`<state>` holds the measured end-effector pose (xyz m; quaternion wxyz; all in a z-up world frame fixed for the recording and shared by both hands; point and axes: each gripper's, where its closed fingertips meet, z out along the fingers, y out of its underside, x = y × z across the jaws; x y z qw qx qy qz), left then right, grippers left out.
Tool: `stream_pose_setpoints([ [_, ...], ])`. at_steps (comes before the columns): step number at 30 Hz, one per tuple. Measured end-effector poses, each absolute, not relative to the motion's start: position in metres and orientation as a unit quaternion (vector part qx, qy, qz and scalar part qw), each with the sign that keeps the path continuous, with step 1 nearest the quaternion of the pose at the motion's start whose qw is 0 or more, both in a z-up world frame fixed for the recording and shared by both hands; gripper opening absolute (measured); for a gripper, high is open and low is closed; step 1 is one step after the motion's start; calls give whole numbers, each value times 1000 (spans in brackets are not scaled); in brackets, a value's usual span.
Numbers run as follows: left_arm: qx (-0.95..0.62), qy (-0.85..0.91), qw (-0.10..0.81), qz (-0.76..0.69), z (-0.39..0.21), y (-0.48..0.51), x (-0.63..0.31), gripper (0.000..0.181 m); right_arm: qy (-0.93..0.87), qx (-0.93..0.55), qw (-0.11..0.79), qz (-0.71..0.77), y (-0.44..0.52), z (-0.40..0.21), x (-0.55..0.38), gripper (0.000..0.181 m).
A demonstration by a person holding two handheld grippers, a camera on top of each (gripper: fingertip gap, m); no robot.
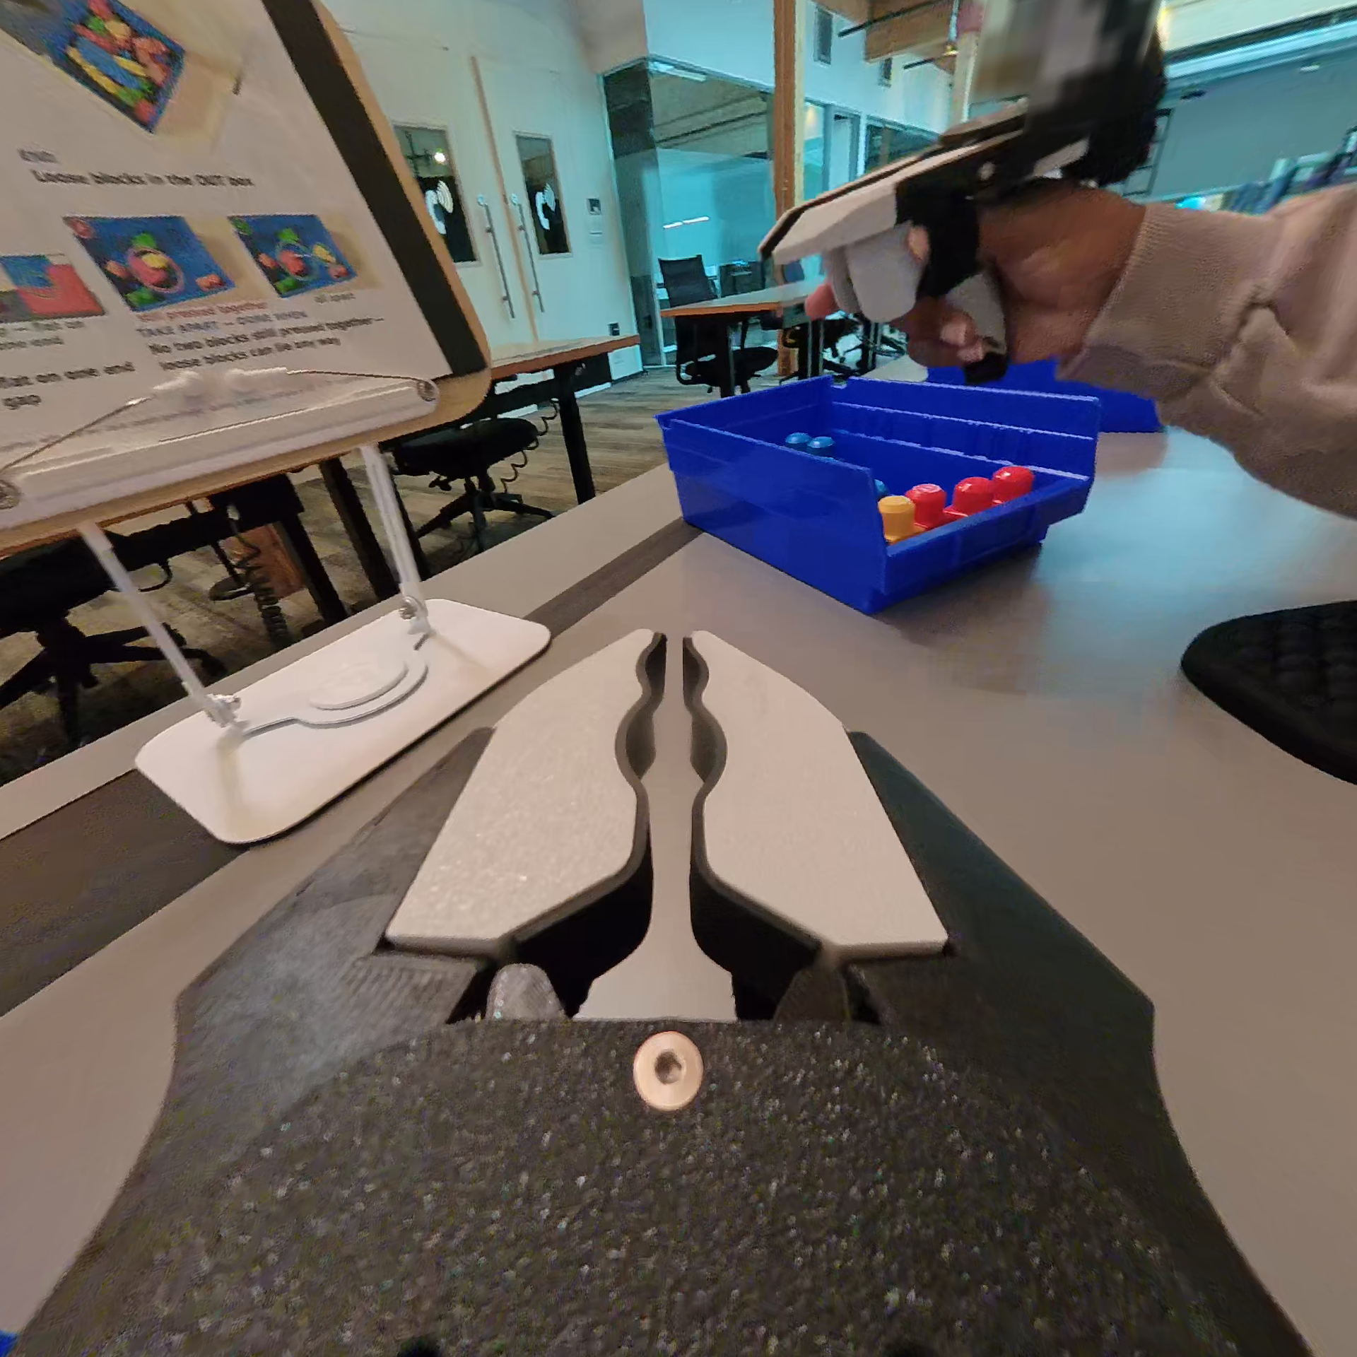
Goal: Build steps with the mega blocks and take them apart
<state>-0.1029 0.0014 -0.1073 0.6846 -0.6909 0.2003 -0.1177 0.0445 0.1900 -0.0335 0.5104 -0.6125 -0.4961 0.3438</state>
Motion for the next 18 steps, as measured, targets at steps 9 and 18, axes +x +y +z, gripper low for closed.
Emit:
stream_pose_setpoints([
  [9, -683, 137, 712, -87, -101, 4, -135, 4, -376, -588, 578, 423, 129, -58, -13, 0],
  [18, -692, -2, 721, -16, -77, -10, -220, 0, -405, -591, 565, 410, 118, -87, -26, 0],
])
